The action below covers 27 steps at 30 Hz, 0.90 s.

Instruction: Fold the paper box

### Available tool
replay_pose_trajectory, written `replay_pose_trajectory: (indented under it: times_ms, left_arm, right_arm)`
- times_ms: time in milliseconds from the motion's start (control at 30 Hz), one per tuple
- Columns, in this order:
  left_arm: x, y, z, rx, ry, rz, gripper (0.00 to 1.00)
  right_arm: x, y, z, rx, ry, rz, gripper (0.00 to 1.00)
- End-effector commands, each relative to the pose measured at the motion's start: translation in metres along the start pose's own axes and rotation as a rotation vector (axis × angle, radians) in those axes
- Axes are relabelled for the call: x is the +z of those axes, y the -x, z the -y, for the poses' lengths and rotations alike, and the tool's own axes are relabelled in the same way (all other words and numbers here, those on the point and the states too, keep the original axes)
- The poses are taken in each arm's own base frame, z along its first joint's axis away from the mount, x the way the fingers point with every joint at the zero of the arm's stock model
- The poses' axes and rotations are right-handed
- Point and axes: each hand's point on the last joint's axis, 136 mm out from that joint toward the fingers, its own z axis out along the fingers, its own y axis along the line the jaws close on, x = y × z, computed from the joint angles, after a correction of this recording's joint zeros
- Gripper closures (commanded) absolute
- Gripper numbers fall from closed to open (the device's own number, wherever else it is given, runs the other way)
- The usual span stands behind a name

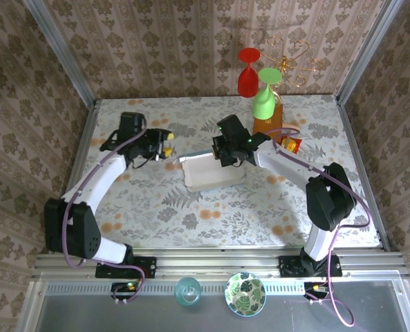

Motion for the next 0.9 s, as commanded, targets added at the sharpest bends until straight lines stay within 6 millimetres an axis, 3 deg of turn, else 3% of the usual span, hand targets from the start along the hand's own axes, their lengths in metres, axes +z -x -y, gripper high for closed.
replay_pose_trajectory:
  times_ms: [0,100,167,300,367,600,867]
  left_arm:
    - [-0.023,0.012,-0.005,0.048,0.021,0.029,0.54]
    - [-0.021,0.020,-0.017,0.022,0.032,0.030,0.56]
    - [-0.016,0.022,-0.023,0.016,0.043,0.024,0.56]
    - [-0.008,0.022,-0.029,0.033,0.062,0.006,0.56]
    - [-0.005,0.022,-0.027,0.056,0.058,-0.010,0.57]
    - [0.002,0.014,-0.025,0.157,0.073,-0.067,0.59]
    - [0.010,0.003,-0.040,0.270,0.098,-0.101,0.63]
  right_arm:
    - [-0.046,0.000,0.018,0.016,-0.116,0.014,1.00]
    - [-0.072,-0.001,0.032,0.021,-0.208,0.038,1.00]
    - [-0.074,0.004,0.039,0.051,-0.241,0.058,1.00]
    - [-0.045,0.021,0.031,0.114,-0.202,0.075,1.00]
    - [-0.026,0.028,0.017,0.112,-0.150,0.071,1.00]
    - [0.006,0.039,-0.026,0.045,0.023,0.062,1.00]
    - [0.033,0.056,-0.023,0.011,0.107,0.047,1.00]
